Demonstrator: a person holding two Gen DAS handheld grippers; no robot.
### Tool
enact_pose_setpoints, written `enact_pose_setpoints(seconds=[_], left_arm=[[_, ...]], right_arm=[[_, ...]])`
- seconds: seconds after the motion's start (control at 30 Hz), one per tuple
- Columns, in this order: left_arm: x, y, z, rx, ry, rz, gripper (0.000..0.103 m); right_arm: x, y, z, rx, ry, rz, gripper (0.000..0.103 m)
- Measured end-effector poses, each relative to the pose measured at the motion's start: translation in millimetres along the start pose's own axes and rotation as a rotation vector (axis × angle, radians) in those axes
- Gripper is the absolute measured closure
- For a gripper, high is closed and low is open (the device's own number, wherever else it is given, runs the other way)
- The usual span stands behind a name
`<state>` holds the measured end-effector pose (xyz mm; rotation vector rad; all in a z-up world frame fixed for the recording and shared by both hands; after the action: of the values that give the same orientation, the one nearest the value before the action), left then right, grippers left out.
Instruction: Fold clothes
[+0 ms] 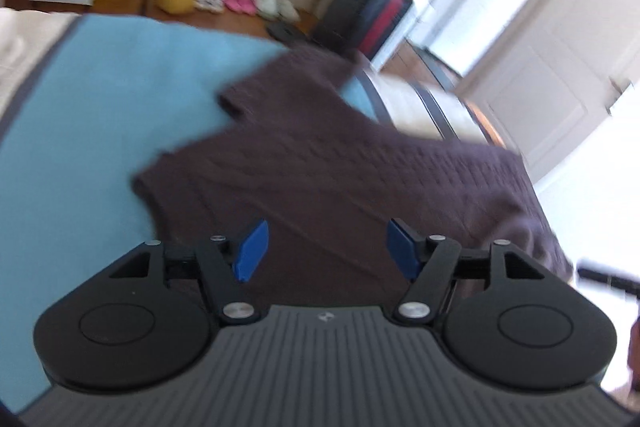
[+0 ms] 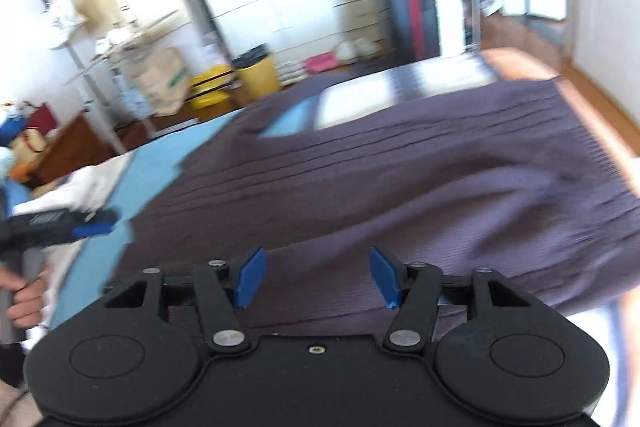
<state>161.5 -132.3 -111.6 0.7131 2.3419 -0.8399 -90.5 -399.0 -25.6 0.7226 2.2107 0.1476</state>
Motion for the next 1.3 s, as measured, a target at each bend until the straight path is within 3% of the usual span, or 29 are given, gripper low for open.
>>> enact_pose_setpoints(seconds=[0.1, 0.17, 0.27, 0.4, 0.57, 0.67, 0.83, 0.87, 0.9, 0.93, 1.17, 1.3], left_arm=[[10, -16, 18, 0.065, 0.092, 0.046, 0.038], [17, -18, 33, 0.105, 0.146, -0.002, 0.040], [23, -23, 30, 0.129, 0.133, -0.020, 0.044], [29, -35, 18, 0.136, 0.083, 0.013, 0.045], [53, -77, 12, 0.055, 0.090, 0.264, 0.044], [61, -94, 17, -0.013, 0.108, 0.393, 0.044], [70, -127, 14, 0.095, 0.077, 0.499, 0.044], [73, -133, 14, 0.112, 0.075, 0.519, 0.045], [76, -137, 16, 0.111, 0.086, 0.535, 0.044], [80, -140, 19, 0.110, 0.097, 0.552, 0.044], [107, -167, 38, 0.096, 0.174, 0.671, 0.044], [119, -178, 61, 0.015, 0.189, 0.768, 0.041]], right_arm=[[0, -44, -7, 0.069, -0.078, -0.035, 0.026], [5, -79, 1, 0.148, -0.133, 0.088, 0.026], [10, -124, 17, 0.141, -0.082, 0.306, 0.026], [13, -148, 33, 0.168, 0.037, 0.392, 0.026], [17, -164, 48, 0.182, 0.182, 0.427, 0.025], [17, -169, 52, 0.134, 0.194, 0.415, 0.025], [15, -179, 57, 0.079, 0.162, 0.418, 0.025], [14, -180, 57, 0.072, 0.149, 0.413, 0.041], [15, -179, 57, 0.064, 0.135, 0.403, 0.082], [14, -177, 56, 0.047, 0.123, 0.392, 0.091], [-1, -164, 33, -0.098, -0.036, 0.371, 0.091], [-7, -160, 15, -0.173, -0.112, 0.367, 0.091]])
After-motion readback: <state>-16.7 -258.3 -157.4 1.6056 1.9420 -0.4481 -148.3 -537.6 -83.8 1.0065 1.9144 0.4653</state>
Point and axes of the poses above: each gripper's, at about its wrist camera, not at the fingertips, and z roughly the way its jaws point, y to its left, x to its underside, the point moved 2 cm from there along z, roughly the way its jaws point, and after that the axes turned 6 degrees about z, right-handed, at the moved point
